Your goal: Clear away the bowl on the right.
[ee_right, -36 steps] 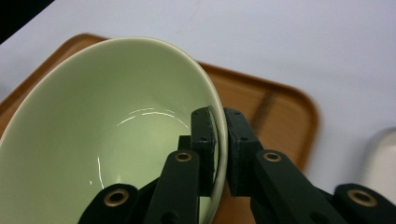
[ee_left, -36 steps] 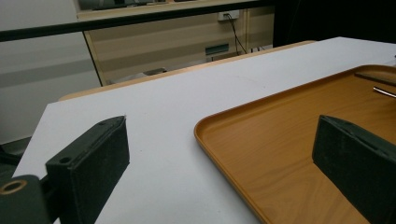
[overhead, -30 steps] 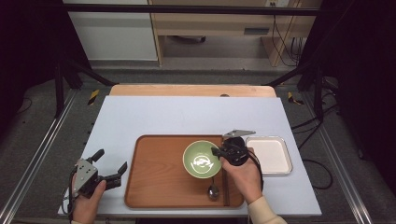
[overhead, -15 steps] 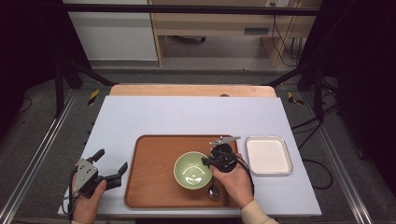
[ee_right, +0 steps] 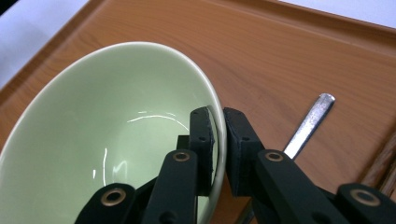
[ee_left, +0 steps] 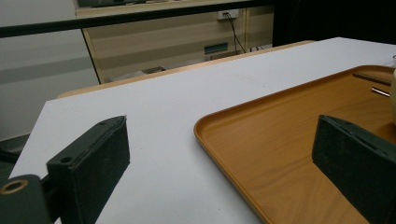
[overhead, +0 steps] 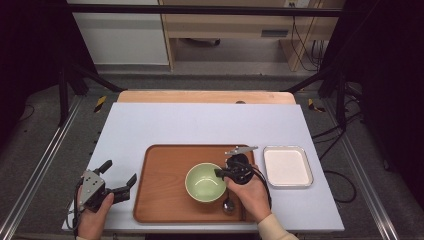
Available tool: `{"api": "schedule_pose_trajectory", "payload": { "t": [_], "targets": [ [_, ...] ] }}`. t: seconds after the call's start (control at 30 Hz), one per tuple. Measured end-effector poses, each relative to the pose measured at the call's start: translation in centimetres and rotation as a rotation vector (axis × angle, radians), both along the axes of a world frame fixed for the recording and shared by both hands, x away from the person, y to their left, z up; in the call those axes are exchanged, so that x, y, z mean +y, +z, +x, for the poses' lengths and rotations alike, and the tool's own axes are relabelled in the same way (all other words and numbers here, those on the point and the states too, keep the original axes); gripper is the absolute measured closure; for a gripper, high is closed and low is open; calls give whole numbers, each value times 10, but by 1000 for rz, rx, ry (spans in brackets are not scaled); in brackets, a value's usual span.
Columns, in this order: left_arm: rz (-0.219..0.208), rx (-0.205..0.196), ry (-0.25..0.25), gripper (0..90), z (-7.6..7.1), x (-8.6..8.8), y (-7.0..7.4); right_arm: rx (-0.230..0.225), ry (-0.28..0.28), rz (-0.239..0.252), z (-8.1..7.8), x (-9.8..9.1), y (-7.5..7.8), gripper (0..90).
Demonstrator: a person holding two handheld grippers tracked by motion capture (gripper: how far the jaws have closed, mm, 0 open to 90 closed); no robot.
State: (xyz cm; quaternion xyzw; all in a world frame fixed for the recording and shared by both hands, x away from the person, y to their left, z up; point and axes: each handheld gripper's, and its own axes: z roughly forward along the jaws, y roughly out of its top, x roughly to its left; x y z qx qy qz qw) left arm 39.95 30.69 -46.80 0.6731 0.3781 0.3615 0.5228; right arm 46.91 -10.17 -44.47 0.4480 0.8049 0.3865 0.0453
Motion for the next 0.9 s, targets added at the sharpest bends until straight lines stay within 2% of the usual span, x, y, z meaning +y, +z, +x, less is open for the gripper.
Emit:
{"api": "schedule_pose_trajectory", "payload": {
  "t": [0.03, 0.1, 0.27, 0.33, 0.43, 0.5, 0.6, 0.77, 0.9],
  "targets": [
    [0, -3, 0, 38, -1, 0, 1, -3, 1, 6, 0, -1, 0, 810],
    [0, -9, 1, 38, -1, 0, 1, -13, -13, 7, -3, -2, 5, 731],
    [-3, -5, 9, 38, 1, 3, 0, -69, -37, -47, -9, -12, 18, 496],
    [-5, -7, 13, 38, 0, 4, 1, -85, -28, -57, -13, -16, 21, 445],
    [-1, -10, 17, 38, -1, 4, 2, -117, -12, -41, -14, -25, 26, 358],
    [2, -8, 15, 38, -1, 4, 1, -138, -19, -24, -14, -30, 30, 342],
    [2, -9, 15, 38, -1, 4, 1, -164, -22, 29, -13, -39, 38, 289],
    [-4, -9, 14, 37, -1, 4, 1, -231, -54, 33, -13, -52, 45, 199],
    [0, -9, 11, 38, -1, 4, 1, -278, -78, 0, -13, -65, 50, 127]
  ]
}}
